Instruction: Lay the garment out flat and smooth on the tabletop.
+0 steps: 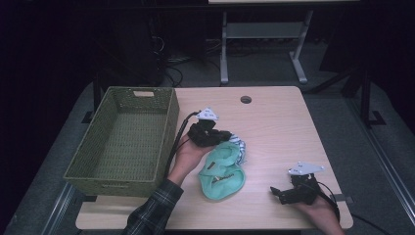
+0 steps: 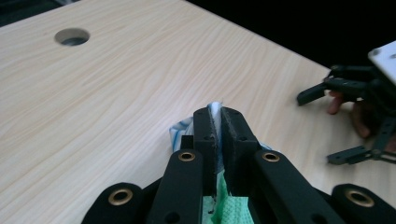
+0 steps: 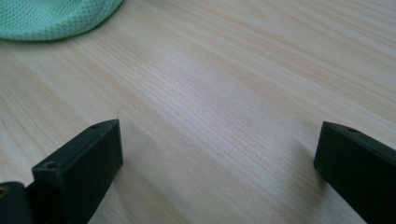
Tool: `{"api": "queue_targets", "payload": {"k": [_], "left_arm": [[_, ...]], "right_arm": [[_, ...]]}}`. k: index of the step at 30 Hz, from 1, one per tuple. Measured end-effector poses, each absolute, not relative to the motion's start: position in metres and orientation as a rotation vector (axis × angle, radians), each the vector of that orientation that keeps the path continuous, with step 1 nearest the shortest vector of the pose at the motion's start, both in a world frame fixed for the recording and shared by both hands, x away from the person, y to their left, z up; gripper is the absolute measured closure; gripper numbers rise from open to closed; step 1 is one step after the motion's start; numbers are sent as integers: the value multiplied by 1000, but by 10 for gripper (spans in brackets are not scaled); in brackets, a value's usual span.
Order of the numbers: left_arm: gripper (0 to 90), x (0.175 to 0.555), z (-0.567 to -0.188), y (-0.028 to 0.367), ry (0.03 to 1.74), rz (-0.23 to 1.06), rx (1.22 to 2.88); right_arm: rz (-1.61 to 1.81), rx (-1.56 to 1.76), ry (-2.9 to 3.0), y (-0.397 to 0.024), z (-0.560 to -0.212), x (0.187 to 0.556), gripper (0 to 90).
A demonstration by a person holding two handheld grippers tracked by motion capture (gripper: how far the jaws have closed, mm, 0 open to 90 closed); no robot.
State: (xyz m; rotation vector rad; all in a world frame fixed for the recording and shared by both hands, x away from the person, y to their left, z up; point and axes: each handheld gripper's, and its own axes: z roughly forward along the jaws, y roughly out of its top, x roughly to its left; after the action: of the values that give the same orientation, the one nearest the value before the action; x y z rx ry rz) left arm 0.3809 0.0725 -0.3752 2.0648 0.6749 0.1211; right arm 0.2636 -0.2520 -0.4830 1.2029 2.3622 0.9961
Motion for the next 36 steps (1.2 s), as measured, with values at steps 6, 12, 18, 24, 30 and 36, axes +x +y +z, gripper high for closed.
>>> {"api": "queue_targets", "payload": {"k": [6,12,18,24,30,36], "left_arm": [[845,387,-383,78,727,141,2078],[845,391,-391,83,774,164,2104],[845,395,-399,85,834,206,2140],[843,400,-413,86,901,216,2167],[838,404,-431,84,940,220,2218],[827,407,-450,81,955,220,2288]], "right_arm": [[999,1192,2366,-252,-483,264,7],[997,1188,2368,-252,-483,264,6],[1001,1189,2373,-252,-483,264,7],[1002,1189,2374,-252,-483,265,7],[1002,1189,2374,-252,-483,264,7],[1011,1170,2377,-252,-483,264,36]]}}
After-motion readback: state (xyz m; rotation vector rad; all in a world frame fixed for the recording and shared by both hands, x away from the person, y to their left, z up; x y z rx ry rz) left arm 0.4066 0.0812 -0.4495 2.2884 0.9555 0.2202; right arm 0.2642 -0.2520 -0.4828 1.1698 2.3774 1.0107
